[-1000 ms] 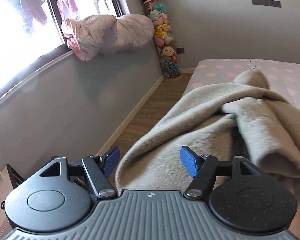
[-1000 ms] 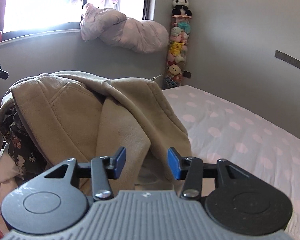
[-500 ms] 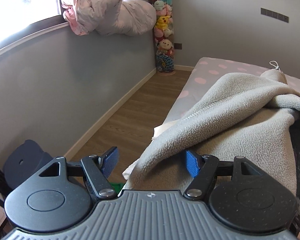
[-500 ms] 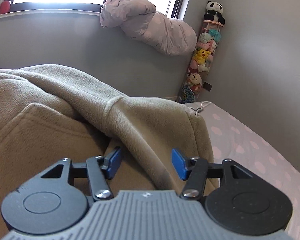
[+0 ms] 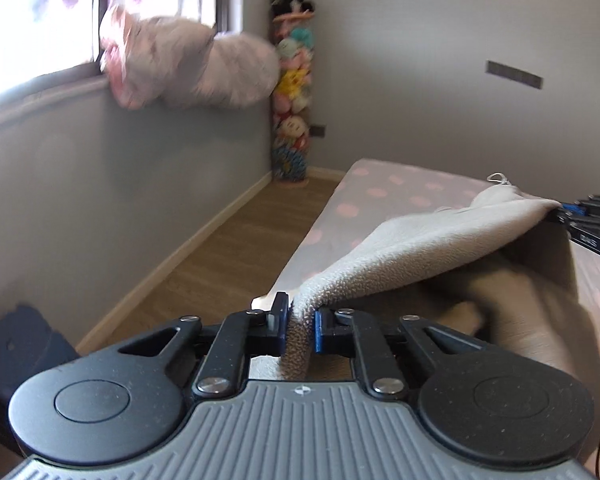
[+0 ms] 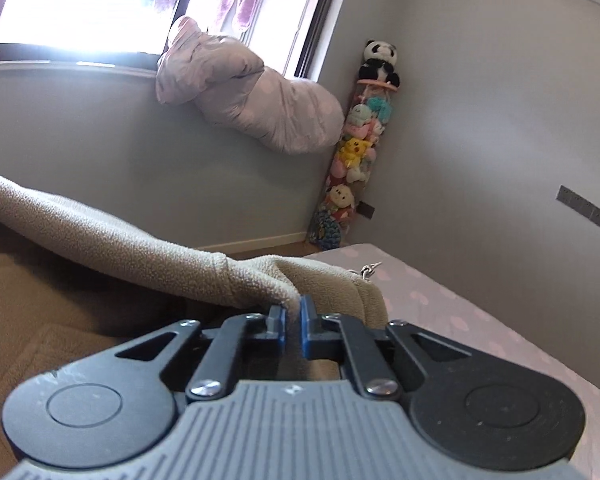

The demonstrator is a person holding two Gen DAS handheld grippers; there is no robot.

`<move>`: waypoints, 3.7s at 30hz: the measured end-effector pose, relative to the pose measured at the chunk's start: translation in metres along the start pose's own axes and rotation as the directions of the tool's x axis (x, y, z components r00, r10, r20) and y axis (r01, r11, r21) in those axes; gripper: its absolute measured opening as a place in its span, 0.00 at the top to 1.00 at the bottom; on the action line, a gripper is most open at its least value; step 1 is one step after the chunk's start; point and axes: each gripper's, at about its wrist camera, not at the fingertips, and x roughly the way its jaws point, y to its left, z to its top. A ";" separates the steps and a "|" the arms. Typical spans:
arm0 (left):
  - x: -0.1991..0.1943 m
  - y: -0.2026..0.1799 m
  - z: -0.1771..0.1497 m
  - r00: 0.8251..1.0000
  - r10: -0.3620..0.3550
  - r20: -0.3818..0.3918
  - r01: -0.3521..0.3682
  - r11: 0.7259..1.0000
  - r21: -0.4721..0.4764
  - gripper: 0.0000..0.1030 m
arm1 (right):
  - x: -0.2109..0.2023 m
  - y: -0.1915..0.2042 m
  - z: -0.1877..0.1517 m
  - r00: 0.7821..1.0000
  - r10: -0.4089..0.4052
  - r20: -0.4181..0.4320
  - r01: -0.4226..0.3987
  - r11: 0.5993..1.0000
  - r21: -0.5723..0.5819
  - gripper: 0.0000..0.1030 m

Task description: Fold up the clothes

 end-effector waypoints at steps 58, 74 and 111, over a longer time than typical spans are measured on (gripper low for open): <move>-0.011 -0.359 -0.166 0.715 -0.591 -0.374 0.614 0.787 -0.069 0.46 | -0.432 -0.202 -0.337 0.859 -0.109 -0.500 0.382 0.786 0.486 0.32; 0.072 -0.338 -0.165 0.854 -0.234 -0.465 0.376 0.895 0.240 0.44 | -0.378 -0.245 -0.413 0.795 -0.026 -0.606 0.470 0.658 0.588 0.31; -0.088 -0.312 -0.158 0.918 -0.387 -0.086 0.396 0.906 0.153 0.79 | -0.543 -0.208 -0.231 0.810 -0.536 -0.239 0.578 0.660 0.480 0.88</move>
